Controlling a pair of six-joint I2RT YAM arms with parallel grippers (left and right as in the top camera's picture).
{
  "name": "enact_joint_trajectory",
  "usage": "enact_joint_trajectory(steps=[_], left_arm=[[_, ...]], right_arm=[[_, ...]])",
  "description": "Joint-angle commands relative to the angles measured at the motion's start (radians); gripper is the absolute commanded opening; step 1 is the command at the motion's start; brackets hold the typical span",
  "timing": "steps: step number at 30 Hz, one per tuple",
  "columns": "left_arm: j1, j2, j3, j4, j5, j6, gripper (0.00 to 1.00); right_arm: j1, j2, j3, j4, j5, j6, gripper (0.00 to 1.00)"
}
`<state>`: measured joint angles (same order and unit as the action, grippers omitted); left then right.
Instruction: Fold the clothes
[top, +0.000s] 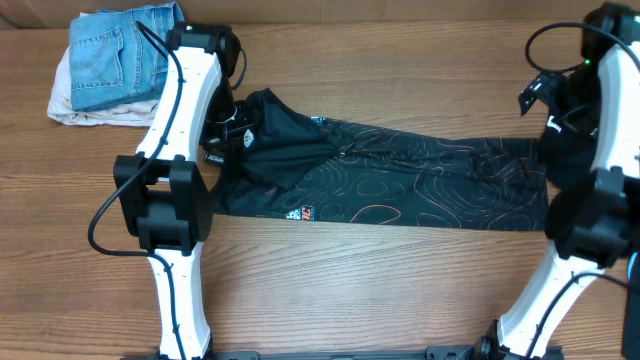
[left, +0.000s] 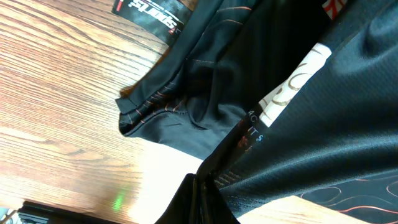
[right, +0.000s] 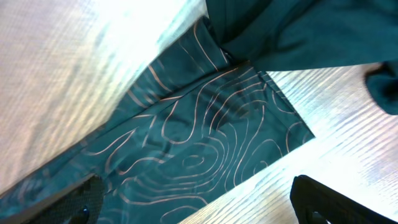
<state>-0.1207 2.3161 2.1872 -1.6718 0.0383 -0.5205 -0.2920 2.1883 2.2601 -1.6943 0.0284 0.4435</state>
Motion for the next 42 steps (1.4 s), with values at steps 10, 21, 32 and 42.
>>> enact_joint_trajectory(steps=[10,21,32,42], left_arm=[[-0.005,-0.170,0.008,-0.018,0.050,0.114,0.04],[-0.036,-0.170,-0.135,-0.018,0.063,0.151,0.04],[-0.039,-0.170,-0.279,-0.019,0.010,0.185,0.04],[-0.037,-0.170,-0.308,-0.019,-0.072,0.184,0.18]], right_arm=[[0.007,-0.246,-0.109,0.000,-0.005,-0.005,1.00],[0.013,-0.281,-0.318,0.021,-0.008,-0.005,1.00],[0.013,-0.281,-0.383,0.100,-0.008,-0.002,1.00],[0.013,-0.278,-0.406,0.149,-0.008,-0.002,1.00]])
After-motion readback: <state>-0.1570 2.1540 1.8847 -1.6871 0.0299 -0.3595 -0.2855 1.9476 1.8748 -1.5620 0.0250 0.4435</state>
